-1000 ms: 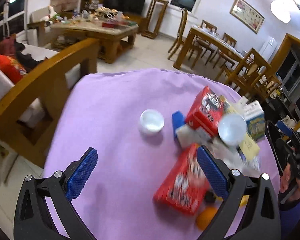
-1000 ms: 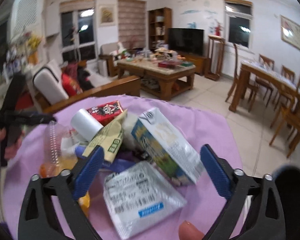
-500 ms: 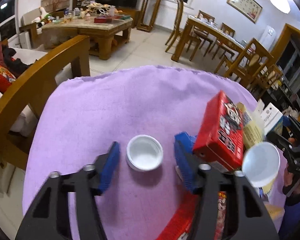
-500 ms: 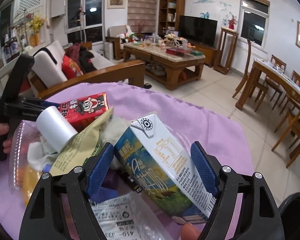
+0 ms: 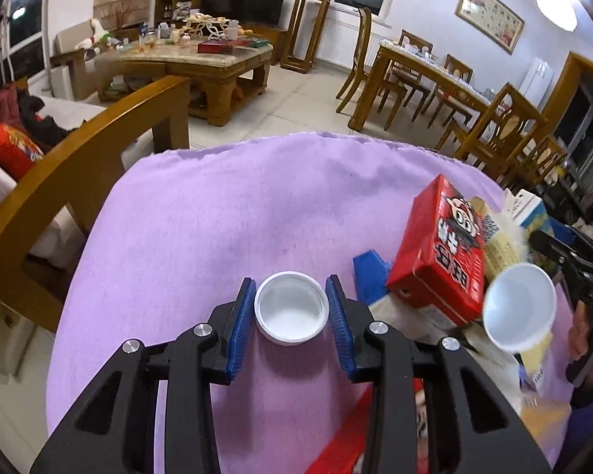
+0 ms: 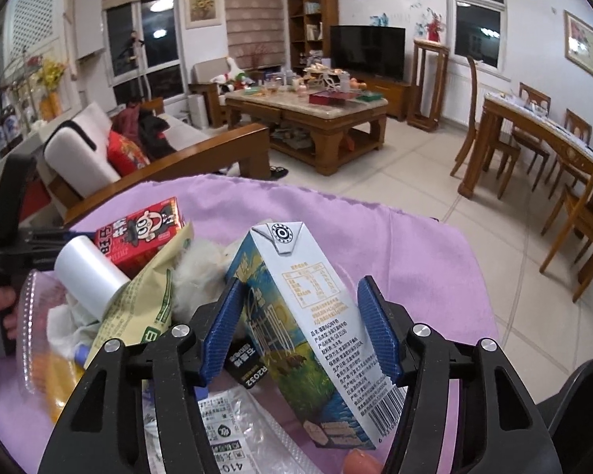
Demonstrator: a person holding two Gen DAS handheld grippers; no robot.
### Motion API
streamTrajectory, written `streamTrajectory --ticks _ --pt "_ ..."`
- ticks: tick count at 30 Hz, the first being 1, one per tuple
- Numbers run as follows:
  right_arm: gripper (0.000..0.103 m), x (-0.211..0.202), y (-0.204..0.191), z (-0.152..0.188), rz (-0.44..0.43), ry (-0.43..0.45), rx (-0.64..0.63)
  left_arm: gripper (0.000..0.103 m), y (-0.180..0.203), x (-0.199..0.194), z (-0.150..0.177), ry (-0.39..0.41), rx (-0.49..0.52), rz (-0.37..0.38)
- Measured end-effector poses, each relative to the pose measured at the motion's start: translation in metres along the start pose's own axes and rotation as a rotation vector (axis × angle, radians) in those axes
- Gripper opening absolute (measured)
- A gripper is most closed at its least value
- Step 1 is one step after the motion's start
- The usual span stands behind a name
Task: Collect trash
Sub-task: 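Grasp the small white cup lid with the left gripper while the right gripper grasps the milk carton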
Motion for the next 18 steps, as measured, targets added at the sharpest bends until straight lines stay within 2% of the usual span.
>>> streamTrajectory --ticks 1,2,5,7,8,10,11,18 --pt "0.071 -0.001 0.0 -0.001 0.002 0.0 -0.001 0.036 -0.003 -0.005 0.001 0.01 -0.007 0.008" --pt "0.081 -0.003 0.001 -0.002 0.007 0.006 -0.001 0.036 -0.004 -0.01 0.002 0.02 -0.014 0.017" --pt "0.083 -0.001 0.008 -0.007 0.004 0.008 0.01 0.036 -0.007 -0.025 0.001 0.05 -0.027 0.046" --pt "0.083 0.008 0.011 -0.005 -0.022 -0.035 0.026 0.036 -0.005 -0.037 0.0 0.076 -0.028 0.059" --pt "0.081 0.014 0.011 -0.002 -0.05 -0.064 0.034 0.036 -0.004 -0.042 0.0 0.085 -0.028 0.068" --pt "0.069 0.023 0.009 0.005 -0.095 -0.107 0.046 0.036 -0.002 -0.052 0.0 0.101 -0.03 0.094" --pt "0.065 0.024 0.008 0.008 -0.092 -0.111 0.042 0.036 0.001 -0.057 0.0 0.108 -0.03 0.103" --pt "0.063 -0.018 0.004 0.014 -0.045 -0.017 0.05 0.036 0.026 -0.08 0.006 0.134 -0.007 0.166"
Point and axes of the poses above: each gripper's, at about its wrist camera, not at the fingertips, and x roughly the way its jaws point, y to its right, z to its underside, the point moved 6 cm from there along x, roughly the way its jaws point, and after that the axes turned 8 degrees about -x, right-handed, at the moved point
